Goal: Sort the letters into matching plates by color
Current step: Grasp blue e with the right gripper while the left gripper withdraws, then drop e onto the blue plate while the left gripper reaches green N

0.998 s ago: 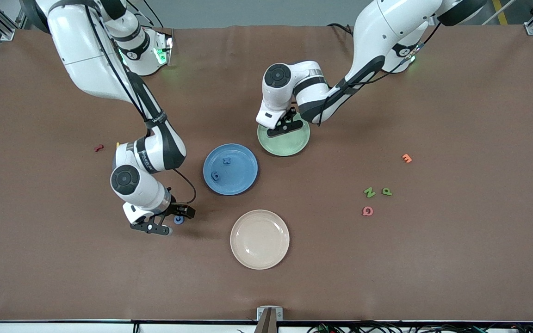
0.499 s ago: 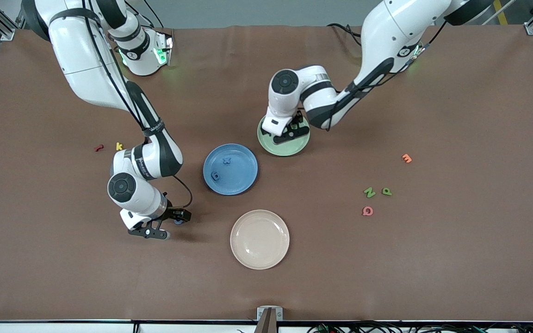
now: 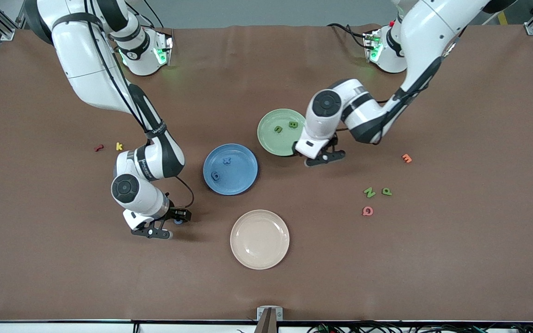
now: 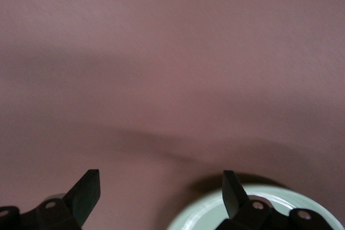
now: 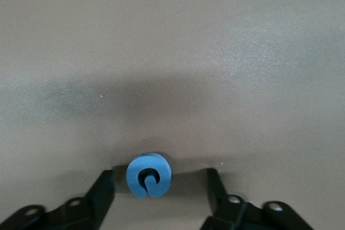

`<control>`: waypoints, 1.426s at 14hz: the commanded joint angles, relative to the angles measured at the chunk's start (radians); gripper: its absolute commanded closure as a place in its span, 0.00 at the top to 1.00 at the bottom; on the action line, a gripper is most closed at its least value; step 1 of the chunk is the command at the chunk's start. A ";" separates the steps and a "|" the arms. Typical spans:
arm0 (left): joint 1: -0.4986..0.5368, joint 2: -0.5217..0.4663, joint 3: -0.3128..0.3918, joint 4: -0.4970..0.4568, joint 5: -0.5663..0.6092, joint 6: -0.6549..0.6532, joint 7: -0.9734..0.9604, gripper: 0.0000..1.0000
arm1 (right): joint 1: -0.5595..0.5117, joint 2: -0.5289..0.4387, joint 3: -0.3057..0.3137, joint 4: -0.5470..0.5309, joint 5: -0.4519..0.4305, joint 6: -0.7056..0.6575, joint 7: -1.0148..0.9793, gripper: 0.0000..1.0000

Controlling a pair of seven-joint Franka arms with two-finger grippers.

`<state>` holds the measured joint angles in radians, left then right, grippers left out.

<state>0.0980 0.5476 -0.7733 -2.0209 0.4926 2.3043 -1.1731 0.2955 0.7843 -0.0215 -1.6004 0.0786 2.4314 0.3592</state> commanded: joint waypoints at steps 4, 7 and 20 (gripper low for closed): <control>0.172 -0.034 -0.011 -0.032 0.039 -0.005 0.170 1.00 | -0.003 0.042 0.009 0.051 0.001 0.000 -0.014 0.22; 0.229 -0.026 -0.009 -0.030 0.098 -0.002 0.214 1.00 | 0.001 0.041 0.011 0.051 0.007 -0.005 0.001 0.03; 0.374 0.110 -0.004 0.008 0.221 0.116 0.300 0.98 | 0.275 -0.169 0.017 -0.042 0.018 -0.279 0.618 0.05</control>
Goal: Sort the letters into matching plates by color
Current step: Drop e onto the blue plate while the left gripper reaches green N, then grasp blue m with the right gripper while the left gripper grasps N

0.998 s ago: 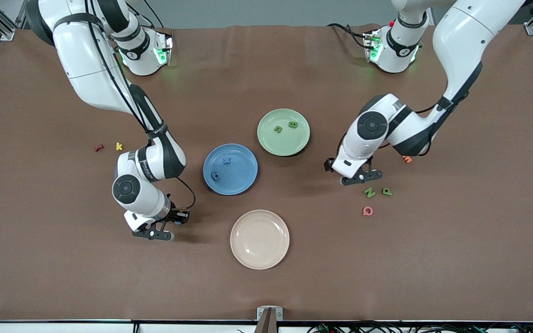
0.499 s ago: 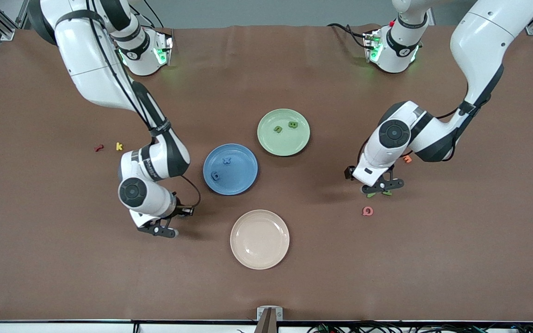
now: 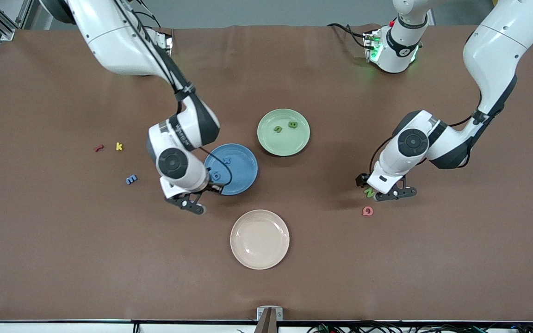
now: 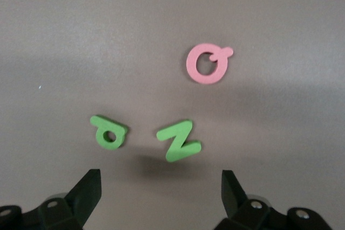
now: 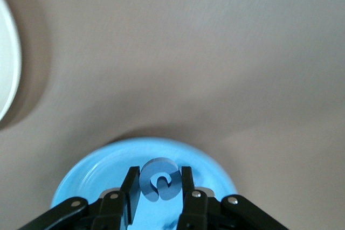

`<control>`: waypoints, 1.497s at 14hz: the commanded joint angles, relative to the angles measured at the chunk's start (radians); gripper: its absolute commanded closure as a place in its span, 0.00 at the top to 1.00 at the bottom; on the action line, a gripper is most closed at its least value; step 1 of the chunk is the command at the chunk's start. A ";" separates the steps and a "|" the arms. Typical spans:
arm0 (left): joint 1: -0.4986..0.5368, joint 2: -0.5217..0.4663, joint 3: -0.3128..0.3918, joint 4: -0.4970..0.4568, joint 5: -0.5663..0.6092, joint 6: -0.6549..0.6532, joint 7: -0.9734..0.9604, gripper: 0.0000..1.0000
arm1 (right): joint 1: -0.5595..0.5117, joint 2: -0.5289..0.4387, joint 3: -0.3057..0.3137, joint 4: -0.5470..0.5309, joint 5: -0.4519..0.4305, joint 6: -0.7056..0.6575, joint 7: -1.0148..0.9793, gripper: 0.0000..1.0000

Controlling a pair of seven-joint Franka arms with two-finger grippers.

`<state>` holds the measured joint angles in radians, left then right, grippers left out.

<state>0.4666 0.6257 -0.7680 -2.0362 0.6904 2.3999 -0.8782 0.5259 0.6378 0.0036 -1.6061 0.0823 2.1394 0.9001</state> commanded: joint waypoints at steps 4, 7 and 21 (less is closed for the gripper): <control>0.000 0.078 -0.008 0.060 0.023 0.031 -0.001 0.95 | 0.106 -0.023 -0.013 -0.043 0.001 0.005 0.137 1.00; -0.008 0.095 0.007 0.077 0.024 0.034 -0.002 0.90 | 0.063 -0.050 -0.030 -0.041 -0.010 -0.045 0.019 1.00; -0.029 0.132 0.038 0.085 0.058 0.068 -0.012 0.64 | -0.438 -0.277 -0.036 -0.623 -0.052 0.482 -0.909 0.80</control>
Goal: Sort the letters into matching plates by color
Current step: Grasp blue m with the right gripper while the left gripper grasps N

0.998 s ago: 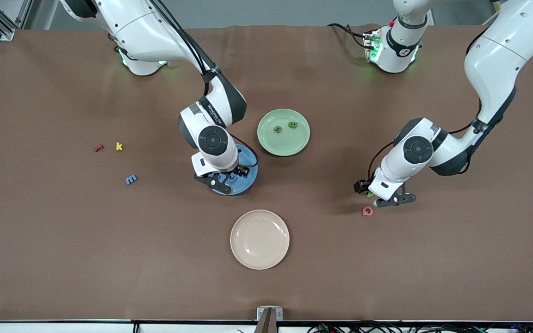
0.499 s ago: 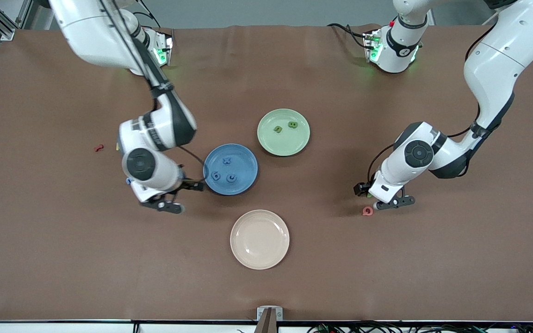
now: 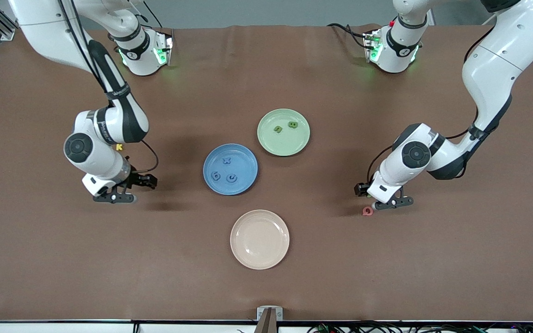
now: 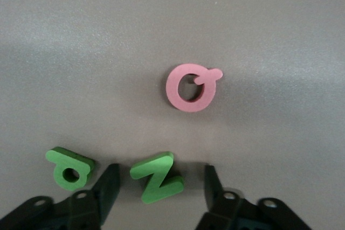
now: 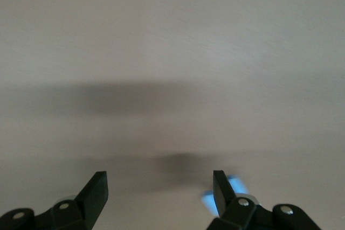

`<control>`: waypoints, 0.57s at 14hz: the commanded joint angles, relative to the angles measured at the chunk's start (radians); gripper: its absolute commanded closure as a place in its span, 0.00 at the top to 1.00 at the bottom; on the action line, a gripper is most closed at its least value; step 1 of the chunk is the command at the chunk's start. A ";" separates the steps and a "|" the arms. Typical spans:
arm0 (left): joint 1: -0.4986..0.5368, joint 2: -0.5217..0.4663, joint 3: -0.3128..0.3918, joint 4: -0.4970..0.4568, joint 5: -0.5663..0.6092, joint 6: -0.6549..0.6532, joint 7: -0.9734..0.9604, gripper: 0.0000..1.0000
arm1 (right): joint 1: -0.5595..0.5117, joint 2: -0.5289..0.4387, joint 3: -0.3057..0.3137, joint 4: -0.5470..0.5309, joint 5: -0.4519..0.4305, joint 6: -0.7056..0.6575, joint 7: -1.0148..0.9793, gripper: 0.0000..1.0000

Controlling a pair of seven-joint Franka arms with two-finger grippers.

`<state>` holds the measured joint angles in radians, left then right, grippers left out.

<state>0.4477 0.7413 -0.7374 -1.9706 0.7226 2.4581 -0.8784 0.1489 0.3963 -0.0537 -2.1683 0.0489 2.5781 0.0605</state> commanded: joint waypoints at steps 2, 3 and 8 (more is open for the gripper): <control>-0.011 0.016 0.009 0.019 0.026 0.010 -0.011 0.51 | -0.081 -0.033 0.021 -0.090 -0.018 0.088 -0.091 0.79; -0.015 0.016 0.010 0.025 0.026 0.010 -0.011 0.45 | -0.083 -0.028 0.021 -0.097 -0.018 0.106 -0.097 0.79; -0.023 0.016 0.018 0.032 0.024 0.009 -0.013 0.26 | -0.106 0.004 0.021 -0.107 -0.018 0.128 -0.122 0.80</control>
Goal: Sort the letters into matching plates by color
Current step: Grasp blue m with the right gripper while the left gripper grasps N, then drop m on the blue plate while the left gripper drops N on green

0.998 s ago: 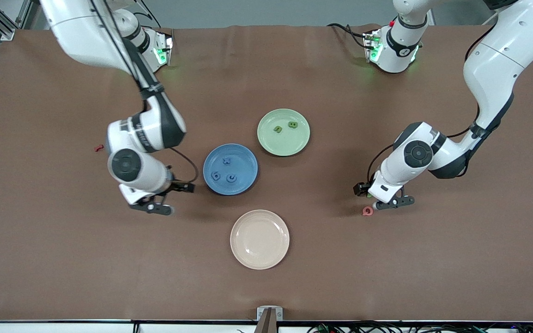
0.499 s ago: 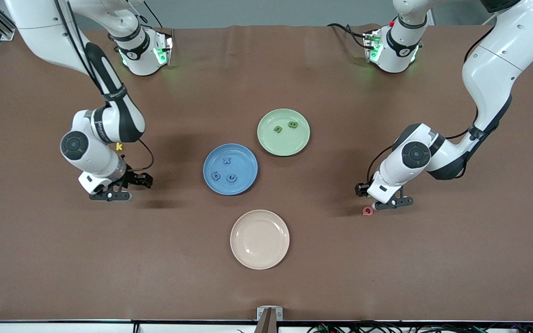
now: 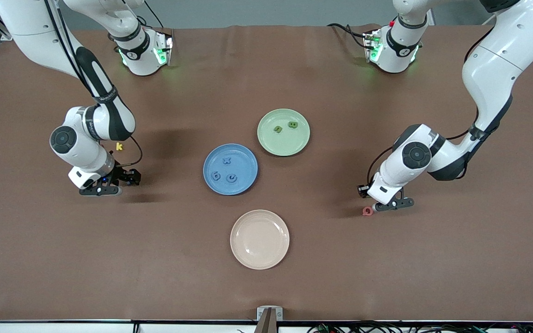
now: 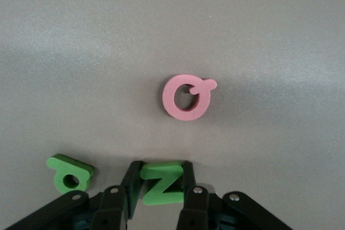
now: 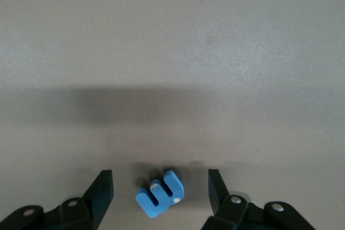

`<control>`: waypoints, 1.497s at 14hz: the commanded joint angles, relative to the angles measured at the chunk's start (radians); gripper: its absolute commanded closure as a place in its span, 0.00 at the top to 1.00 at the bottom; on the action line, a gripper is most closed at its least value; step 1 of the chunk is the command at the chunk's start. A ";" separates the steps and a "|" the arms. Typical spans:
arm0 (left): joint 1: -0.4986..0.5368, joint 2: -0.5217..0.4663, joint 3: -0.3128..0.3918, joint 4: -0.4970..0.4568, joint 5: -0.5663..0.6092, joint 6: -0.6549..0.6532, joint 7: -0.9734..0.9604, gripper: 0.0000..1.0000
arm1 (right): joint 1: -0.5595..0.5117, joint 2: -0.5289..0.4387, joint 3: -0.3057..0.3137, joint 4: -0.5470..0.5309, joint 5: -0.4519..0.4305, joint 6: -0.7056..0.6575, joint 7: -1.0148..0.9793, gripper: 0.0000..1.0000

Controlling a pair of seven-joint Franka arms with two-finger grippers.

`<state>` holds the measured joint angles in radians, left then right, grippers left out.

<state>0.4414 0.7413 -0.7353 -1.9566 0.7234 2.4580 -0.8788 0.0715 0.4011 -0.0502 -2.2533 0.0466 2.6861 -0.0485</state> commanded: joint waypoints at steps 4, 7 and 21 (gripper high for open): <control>-0.015 -0.002 0.008 0.016 0.019 -0.013 -0.017 0.26 | -0.032 -0.001 0.020 -0.046 -0.014 0.026 -0.013 0.80; -0.018 -0.026 -0.041 0.015 0.013 -0.074 -0.081 0.25 | -0.030 0.012 0.020 -0.060 -0.014 0.063 -0.013 0.80; -0.288 -0.024 -0.280 0.045 -0.056 -0.267 -0.619 0.25 | 0.106 -0.018 0.041 0.049 -0.004 -0.153 0.265 0.00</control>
<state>0.2056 0.7250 -1.0271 -1.9178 0.6870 2.2098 -1.4448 0.0996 0.4029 -0.0145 -2.2609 0.0450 2.6390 0.0736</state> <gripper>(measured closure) 0.648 0.573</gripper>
